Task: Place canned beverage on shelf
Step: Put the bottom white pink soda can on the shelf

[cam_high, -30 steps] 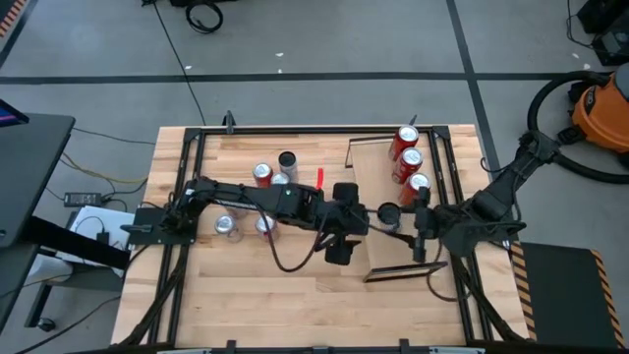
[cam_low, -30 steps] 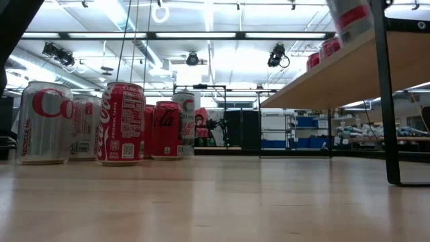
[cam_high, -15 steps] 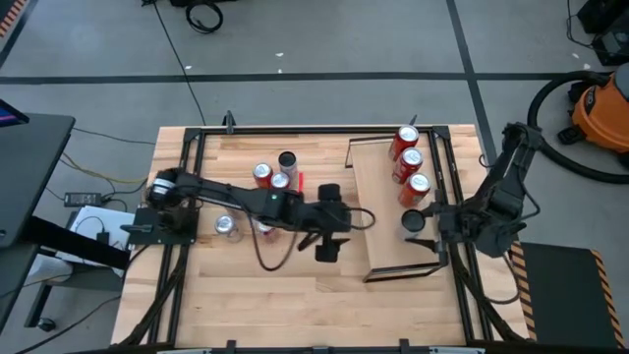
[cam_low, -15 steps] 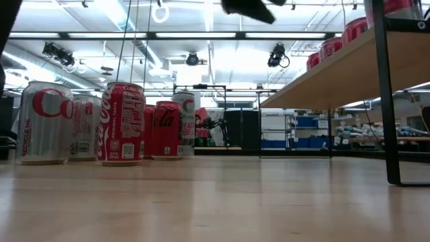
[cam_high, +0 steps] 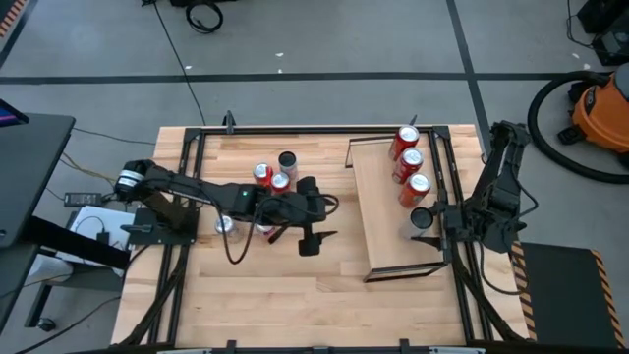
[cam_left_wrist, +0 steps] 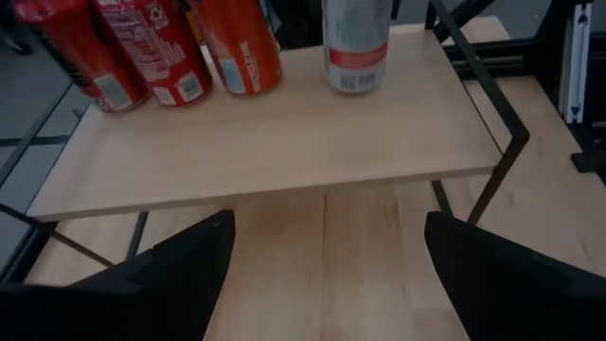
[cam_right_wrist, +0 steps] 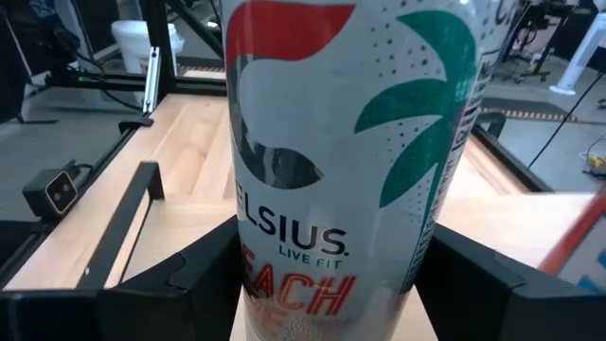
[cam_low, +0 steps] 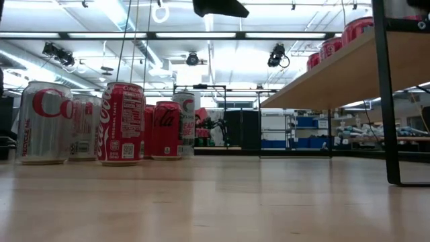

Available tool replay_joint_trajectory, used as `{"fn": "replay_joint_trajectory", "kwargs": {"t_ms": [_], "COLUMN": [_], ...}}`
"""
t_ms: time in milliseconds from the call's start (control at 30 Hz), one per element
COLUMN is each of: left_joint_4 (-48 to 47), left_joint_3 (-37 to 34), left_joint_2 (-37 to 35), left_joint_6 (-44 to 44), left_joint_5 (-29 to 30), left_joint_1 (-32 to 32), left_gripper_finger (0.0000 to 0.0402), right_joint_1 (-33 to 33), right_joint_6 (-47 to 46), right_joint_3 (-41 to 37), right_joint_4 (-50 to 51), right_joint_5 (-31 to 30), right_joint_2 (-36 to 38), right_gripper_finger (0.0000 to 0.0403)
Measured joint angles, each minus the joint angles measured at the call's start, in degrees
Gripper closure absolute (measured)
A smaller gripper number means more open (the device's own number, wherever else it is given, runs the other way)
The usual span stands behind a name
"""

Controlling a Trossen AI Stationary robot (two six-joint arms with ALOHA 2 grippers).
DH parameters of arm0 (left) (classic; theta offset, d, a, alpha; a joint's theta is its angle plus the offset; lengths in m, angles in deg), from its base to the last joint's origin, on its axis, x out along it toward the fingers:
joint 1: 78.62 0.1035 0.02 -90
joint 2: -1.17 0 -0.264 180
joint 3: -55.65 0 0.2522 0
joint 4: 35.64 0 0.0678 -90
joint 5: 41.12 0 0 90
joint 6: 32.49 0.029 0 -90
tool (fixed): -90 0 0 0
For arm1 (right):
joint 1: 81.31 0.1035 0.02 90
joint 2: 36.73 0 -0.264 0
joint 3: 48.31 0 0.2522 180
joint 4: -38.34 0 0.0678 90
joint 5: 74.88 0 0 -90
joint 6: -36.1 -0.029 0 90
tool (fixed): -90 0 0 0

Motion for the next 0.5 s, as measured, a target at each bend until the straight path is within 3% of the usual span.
{"fn": "replay_joint_trajectory", "kwargs": {"t_ms": [200,500], "left_joint_4": [-0.7,-1.2], "left_joint_3": [0.0,0.0], "left_joint_2": [0.0,0.0], "left_joint_6": [0.0,-0.2], "left_joint_5": [0.0,-0.1], "left_joint_1": [0.0,0.0], "left_gripper_finger": [0.0044,0.0044], "right_joint_1": [0.0,-0.5], "right_joint_6": [-2.8,-2.5], "right_joint_3": [-2.3,-0.6], "right_joint_4": [-2.4,-2.9], "right_joint_5": [0.2,1.9], "right_joint_2": [0.3,0.3], "right_gripper_finger": [0.0123,0.0072]}}
